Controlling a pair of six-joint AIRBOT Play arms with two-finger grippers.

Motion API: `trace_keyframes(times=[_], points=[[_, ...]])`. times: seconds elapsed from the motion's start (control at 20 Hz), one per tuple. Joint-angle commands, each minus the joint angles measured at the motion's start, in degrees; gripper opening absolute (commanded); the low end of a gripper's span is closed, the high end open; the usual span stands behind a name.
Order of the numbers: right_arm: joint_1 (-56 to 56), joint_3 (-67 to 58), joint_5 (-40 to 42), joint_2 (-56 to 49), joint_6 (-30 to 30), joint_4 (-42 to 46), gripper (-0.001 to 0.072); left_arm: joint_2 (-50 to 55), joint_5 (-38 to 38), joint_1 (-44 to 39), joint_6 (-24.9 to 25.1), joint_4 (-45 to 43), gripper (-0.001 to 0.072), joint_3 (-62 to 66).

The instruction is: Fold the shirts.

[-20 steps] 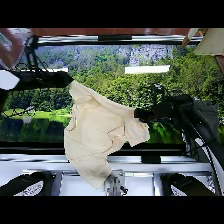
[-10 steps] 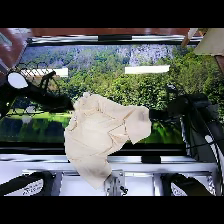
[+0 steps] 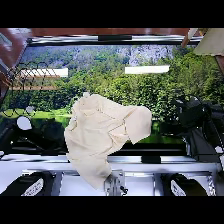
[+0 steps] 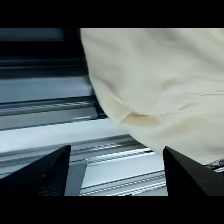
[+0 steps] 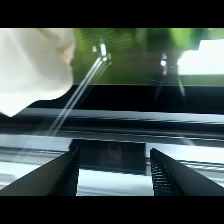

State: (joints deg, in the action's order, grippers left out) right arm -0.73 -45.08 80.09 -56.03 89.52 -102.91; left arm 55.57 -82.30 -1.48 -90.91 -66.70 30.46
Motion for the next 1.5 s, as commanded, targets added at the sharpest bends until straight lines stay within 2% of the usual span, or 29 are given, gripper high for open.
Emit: trace_keyframes(times=[0.0,0.05,0.25,0.3,0.35,0.4,0.45,0.5,0.65,0.75,1.05,1.15,1.2,1.3,1.4,1.45], points=[[-0.6,0.7,-1.0,0.4,2.3,-4.7,0.0548,-1.2,8.2,-0.9,0.0,7.1,0.0648,-7.6],[-0.6,0.7,-1.0,0.4,2.3,-4.6,0.0549,-1.2,10.1,-1.5,0.0,8.5,0.0603,-7.8],[-0.6,0.7,-0.6,0.3,3.0,-7.3,0.055,0.6,15.0,-3.5,-1.2,8.7,0.0603,-7.9],[-0.6,1.2,-0.7,0.3,3.6,-9.7,0.0594,1.5,15.8,-3.6,-1.7,8.8,0.0584,-7.9],[-0.6,2.3,-1.0,0.3,4.3,-12.3,0.0667,2.3,16.4,-3.6,-2.3,8.8,0.0422,-7.9],[-0.6,4.2,-1.8,0.3,4.7,-14.9,0.0667,2.8,16.9,-3.6,-2.2,8.8,0.0284,-7.9],[-0.6,6.4,-3.3,0.3,4.8,-17.2,0.0667,3.0,17.6,-3.6,-2.2,8.8,0.0107,-7.9],[-0.6,8.9,-5.8,0.4,4.8,-19.7,0.0667,3.0,17.9,-3.5,-2.2,8.8,0.0031,-7.8],[-0.6,13.7,-13.2,0.3,3.7,-22.6,0.0666,2.4,17.6,-3.5,-0.6,8.9,0.003,-7.0],[-0.2,15.6,-17.3,-0.2,0.0,-23.2,0.0666,1.7,18.0,-3.5,-0.3,8.9,0.003,-6.1],[12.6,16.3,-24.1,-10.0,-0.8,-26.7,0.066,0.8,17.2,-3.5,0.2,8.9,0.003,-3.4],[14.8,16.3,-27.5,-11.8,-0.9,-28.2,0.0585,-0.1,17.4,-3.5,0.2,8.9,0.003,-2.9],[15.4,16.3,-30.1,-12.1,-1.1,-28.9,0.0498,-0.4,17.4,-3.5,0.2,8.9,0.003,-2.5],[15.6,16.2,-34.4,-12.1,-1.9,-30.2,0.0367,-0.6,17.4,-3.5,0.3,8.9,0.003,-1.4],[15.4,14.5,-36.1,-12.1,-1.9,-30.0,0.0134,-0.6,17.4,-3.5,0.5,8.8,0.003,0.4],[15.4,13.1,-36.0,-12.1,-1.6,-29.9,0.0064,-0.6,17.4,-3.5,0.9,8.8,0.003,1.7]])
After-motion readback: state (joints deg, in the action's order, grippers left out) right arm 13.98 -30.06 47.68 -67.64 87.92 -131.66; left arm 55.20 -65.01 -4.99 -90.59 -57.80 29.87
